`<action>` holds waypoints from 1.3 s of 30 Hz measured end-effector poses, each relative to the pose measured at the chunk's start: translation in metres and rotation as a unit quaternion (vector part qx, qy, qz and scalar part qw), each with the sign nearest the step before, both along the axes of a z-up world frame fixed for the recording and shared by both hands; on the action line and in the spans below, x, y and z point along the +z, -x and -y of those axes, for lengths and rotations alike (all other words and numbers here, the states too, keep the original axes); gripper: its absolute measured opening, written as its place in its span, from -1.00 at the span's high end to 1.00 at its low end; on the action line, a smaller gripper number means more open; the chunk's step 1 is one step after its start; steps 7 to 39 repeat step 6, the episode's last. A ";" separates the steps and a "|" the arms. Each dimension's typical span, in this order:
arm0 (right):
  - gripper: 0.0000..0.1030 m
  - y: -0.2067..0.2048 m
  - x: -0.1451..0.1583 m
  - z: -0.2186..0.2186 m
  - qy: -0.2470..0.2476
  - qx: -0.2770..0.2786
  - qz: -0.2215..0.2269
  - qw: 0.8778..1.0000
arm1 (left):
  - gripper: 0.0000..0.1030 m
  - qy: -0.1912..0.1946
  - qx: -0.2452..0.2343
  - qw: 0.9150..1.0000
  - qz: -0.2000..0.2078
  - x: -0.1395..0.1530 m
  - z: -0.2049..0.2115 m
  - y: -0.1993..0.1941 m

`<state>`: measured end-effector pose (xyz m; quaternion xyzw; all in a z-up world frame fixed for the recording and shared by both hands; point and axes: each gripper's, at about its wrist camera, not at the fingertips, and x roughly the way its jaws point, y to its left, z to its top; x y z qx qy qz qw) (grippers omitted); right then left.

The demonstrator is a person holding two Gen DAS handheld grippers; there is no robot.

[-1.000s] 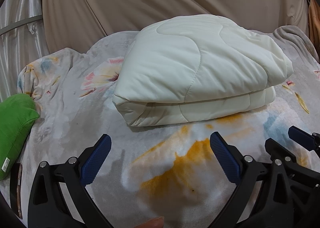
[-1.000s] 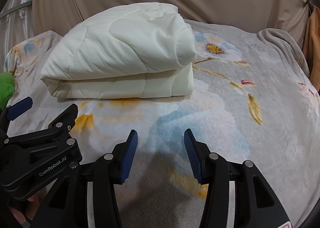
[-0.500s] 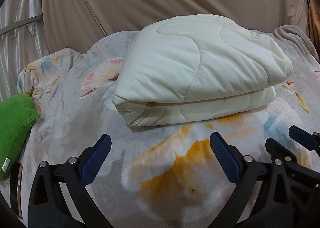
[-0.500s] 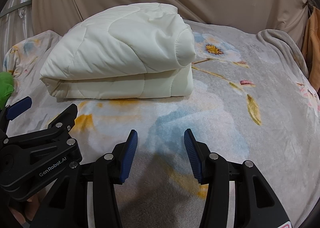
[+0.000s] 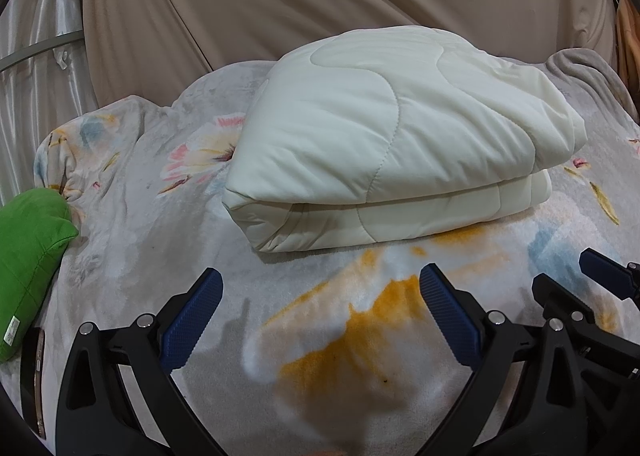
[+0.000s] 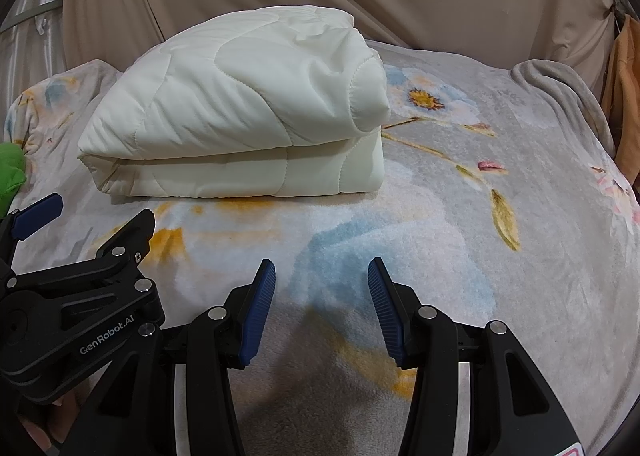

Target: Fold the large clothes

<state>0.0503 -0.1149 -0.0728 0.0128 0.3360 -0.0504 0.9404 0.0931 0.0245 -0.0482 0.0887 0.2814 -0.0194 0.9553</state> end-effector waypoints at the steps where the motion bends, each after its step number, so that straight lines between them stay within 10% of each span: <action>1: 0.06 0.001 0.000 -0.001 0.001 -0.001 0.000 1.000 | -0.88 0.000 0.000 1.000 0.000 0.000 0.000 0.000; 39: 0.06 0.001 0.001 -0.001 0.006 -0.002 0.001 1.000 | -0.87 -0.001 0.000 1.000 -0.002 0.000 0.000 0.000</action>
